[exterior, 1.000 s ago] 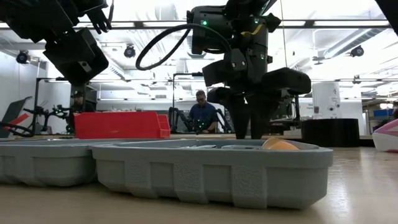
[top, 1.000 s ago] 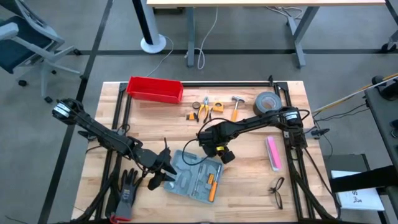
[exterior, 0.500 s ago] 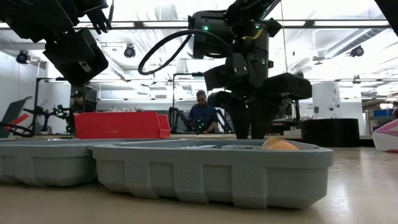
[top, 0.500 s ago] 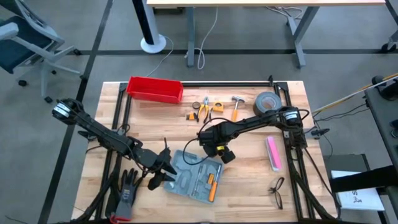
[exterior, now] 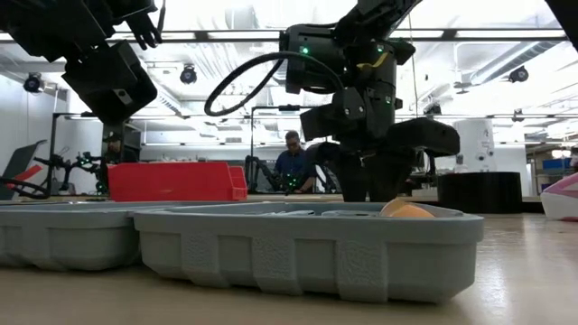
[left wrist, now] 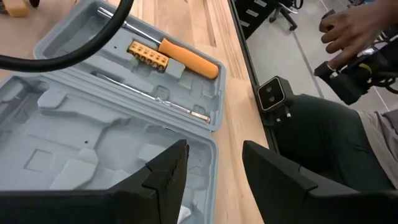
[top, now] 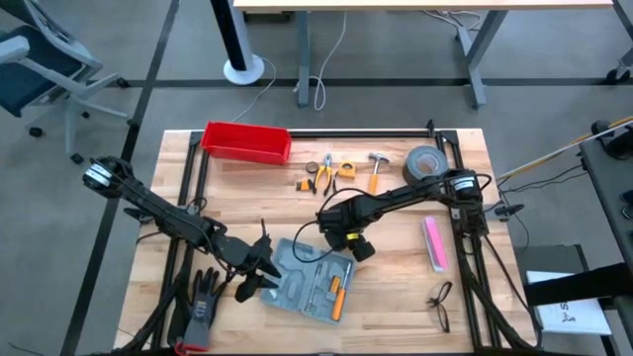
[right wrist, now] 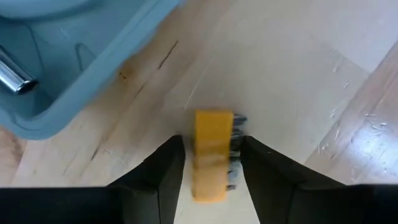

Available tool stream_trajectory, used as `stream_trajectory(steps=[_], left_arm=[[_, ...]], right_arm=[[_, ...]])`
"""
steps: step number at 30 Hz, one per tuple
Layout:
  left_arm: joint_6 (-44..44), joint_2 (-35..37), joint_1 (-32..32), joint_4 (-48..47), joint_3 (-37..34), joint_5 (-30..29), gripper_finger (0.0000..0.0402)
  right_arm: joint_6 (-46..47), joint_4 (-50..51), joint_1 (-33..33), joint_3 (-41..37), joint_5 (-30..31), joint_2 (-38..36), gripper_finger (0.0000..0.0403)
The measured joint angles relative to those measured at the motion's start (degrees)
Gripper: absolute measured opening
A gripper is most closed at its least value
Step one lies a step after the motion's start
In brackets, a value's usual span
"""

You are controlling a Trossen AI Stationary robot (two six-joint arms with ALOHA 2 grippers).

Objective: Prefit tool cases
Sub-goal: Put the set of interchangeable screwdriver bits into the gray toolbox

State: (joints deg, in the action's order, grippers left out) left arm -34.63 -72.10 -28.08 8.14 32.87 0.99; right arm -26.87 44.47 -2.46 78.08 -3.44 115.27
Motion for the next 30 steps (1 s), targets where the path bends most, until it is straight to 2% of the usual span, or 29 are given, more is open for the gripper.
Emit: stream_trajectory(steps=[7,14,24,30], left_arm=[[-0.46,0.00,-0.01,0.00,0.01,0.03,0.0162],[-0.65,0.00,-0.02,0.03,0.01,0.09,0.0162],[-0.72,0.00,-0.02,0.04,0.01,0.59,0.0162],[-0.87,0.00,-0.02,0.04,0.01,0.91,0.0162]], right_arm=[[-0.20,-5.03,1.03,-3.43,-0.46,-0.38,0.0124],[0.33,-4.66,0.88,-3.02,-0.02,-0.22,0.0073],[1.60,1.90,-0.88,3.48,2.20,0.16,0.0073],[3.77,8.51,-4.61,9.72,3.66,-0.03,0.0073]])
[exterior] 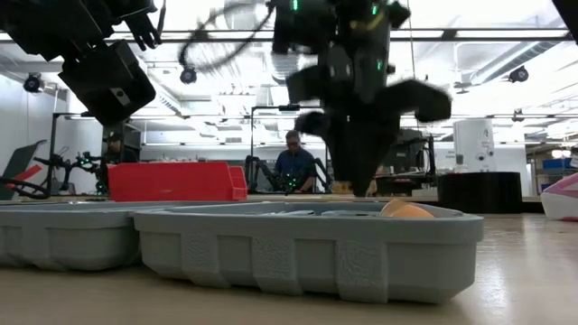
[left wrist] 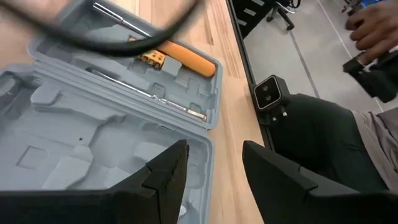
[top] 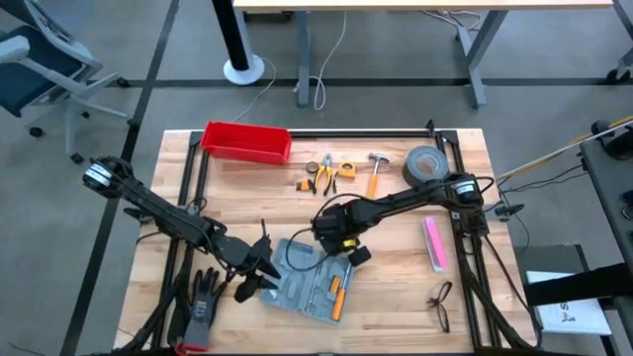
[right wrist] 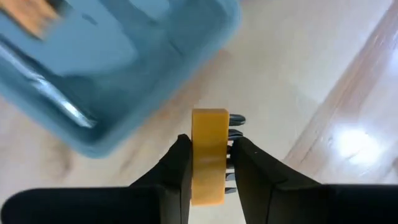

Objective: Prefit tool cases
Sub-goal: Put the set of interchangeable screwdriver bits into the gray toolbox

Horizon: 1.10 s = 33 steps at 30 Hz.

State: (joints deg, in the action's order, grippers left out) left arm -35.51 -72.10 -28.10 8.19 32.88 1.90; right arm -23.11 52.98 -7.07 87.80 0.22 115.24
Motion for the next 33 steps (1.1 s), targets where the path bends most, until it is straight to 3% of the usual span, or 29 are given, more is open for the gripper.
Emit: stream_trajectory(steps=[9,20,33], left_arm=[[0.42,-0.01,0.00,-0.01,0.00,0.36,0.0162],[2.54,1.56,0.52,-0.44,0.00,0.69,0.0162],[-2.22,4.63,1.06,-1.57,0.00,0.67,0.0162]], right_arm=[[3.34,0.94,-6.87,6.45,1.70,0.00,0.0077],[7.07,-9.44,-15.81,6.69,1.27,0.43,0.0083],[6.99,-15.03,-19.59,6.66,0.80,5.00,0.0086]])
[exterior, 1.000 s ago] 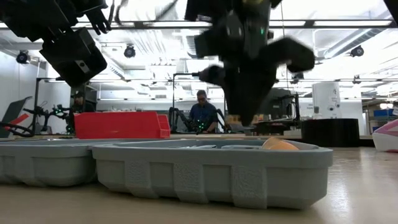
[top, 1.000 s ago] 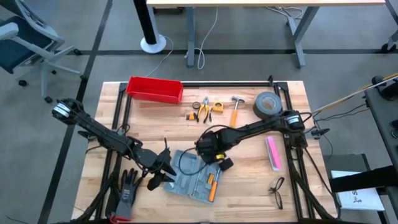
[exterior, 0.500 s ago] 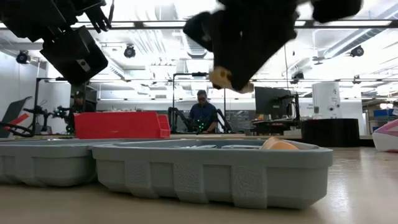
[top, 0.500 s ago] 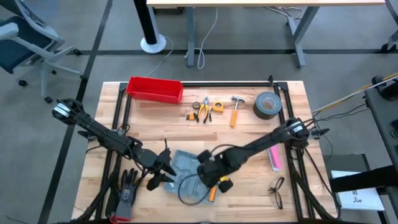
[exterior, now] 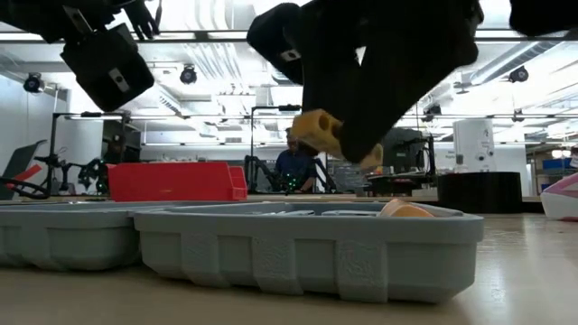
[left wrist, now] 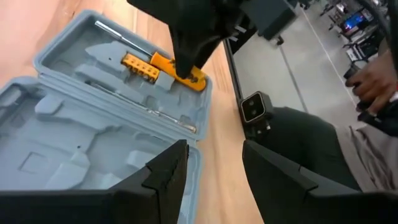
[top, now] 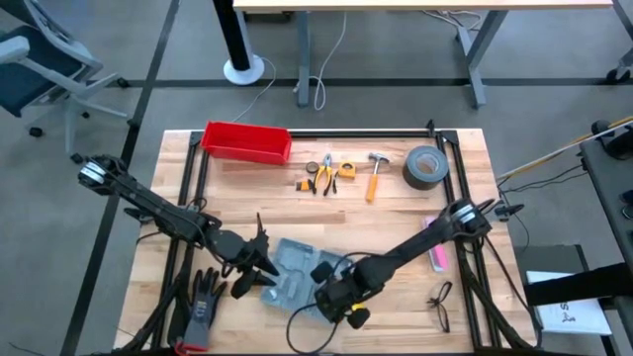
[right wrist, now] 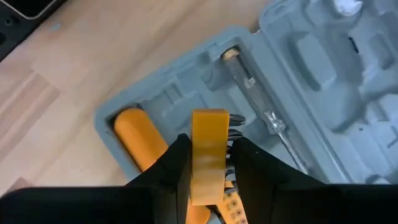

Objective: Prefit tool cases
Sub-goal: Put the set of interchangeable screwdriver bits into the gray toolbox

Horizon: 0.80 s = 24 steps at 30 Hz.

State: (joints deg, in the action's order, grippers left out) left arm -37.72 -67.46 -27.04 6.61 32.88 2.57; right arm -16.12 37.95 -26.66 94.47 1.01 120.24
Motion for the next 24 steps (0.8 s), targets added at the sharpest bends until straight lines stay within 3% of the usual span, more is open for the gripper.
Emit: stream_trajectory(steps=[15,24], left_arm=[[-1.98,7.59,0.14,-6.41,0.00,0.00,0.0162],[-2.74,8.11,0.08,-6.57,0.00,0.11,0.0162]], right_arm=[[-1.46,-4.99,-0.61,1.12,-3.40,3.16,0.0086],[-3.67,2.12,-0.43,1.50,-3.91,4.55,0.0108]])
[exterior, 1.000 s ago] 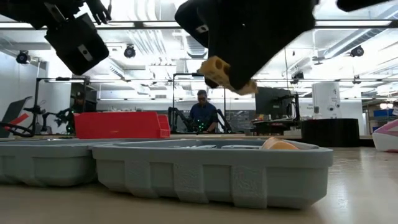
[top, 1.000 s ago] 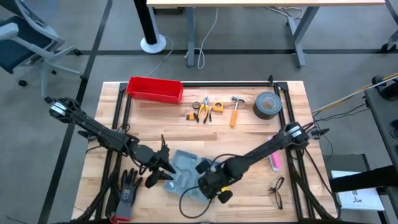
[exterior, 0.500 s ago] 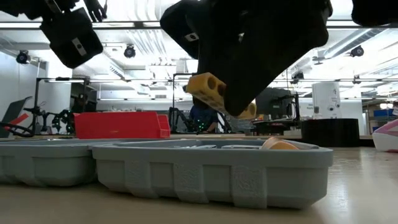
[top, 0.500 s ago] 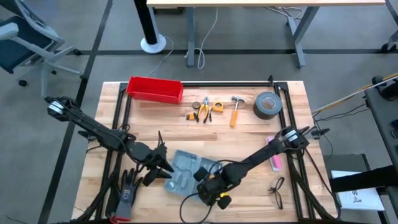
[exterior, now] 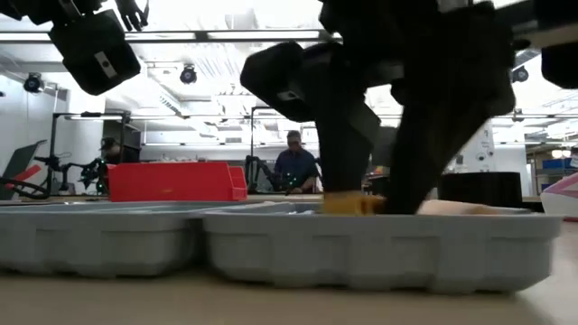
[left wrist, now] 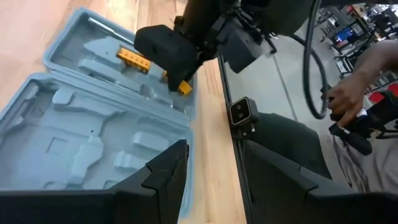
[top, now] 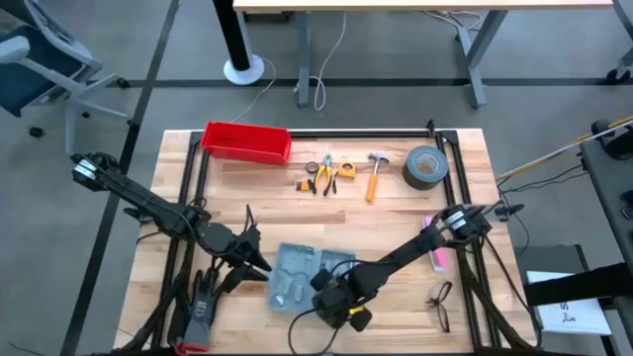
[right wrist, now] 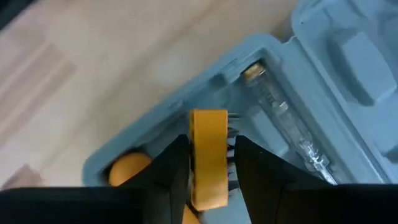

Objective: Prefit tool cases
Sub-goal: Put the set of interchangeable screwdriver bits into the gray toolbox

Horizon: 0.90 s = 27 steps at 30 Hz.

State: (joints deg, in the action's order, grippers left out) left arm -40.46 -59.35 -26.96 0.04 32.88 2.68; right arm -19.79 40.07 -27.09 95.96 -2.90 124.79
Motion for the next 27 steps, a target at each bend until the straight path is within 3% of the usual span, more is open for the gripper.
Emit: stream_trajectory(steps=[7,11,15,20,27], left_arm=[[-0.29,0.15,0.00,-0.12,0.00,1.20,0.0162],[-0.59,0.15,0.00,-0.26,0.00,1.37,0.0162],[-1.19,-0.35,-0.23,-0.20,0.00,1.37,0.0162],[-1.56,-3.97,-1.48,0.70,0.00,2.21,0.0162],[-2.11,-8.72,-1.86,3.34,0.00,2.59,0.0162]], right_arm=[[-3.23,3.02,0.13,1.42,1.44,-0.70,0.0141],[-3.24,9.74,0.33,5.13,2.53,-1.05,0.0155],[0.81,15.27,0.63,7.61,4.78,-1.07,0.0158],[3.36,13.75,0.21,7.80,1.20,-1.07,0.0145],[6.98,8.18,-0.24,7.80,0.92,-1.03,0.0126]])
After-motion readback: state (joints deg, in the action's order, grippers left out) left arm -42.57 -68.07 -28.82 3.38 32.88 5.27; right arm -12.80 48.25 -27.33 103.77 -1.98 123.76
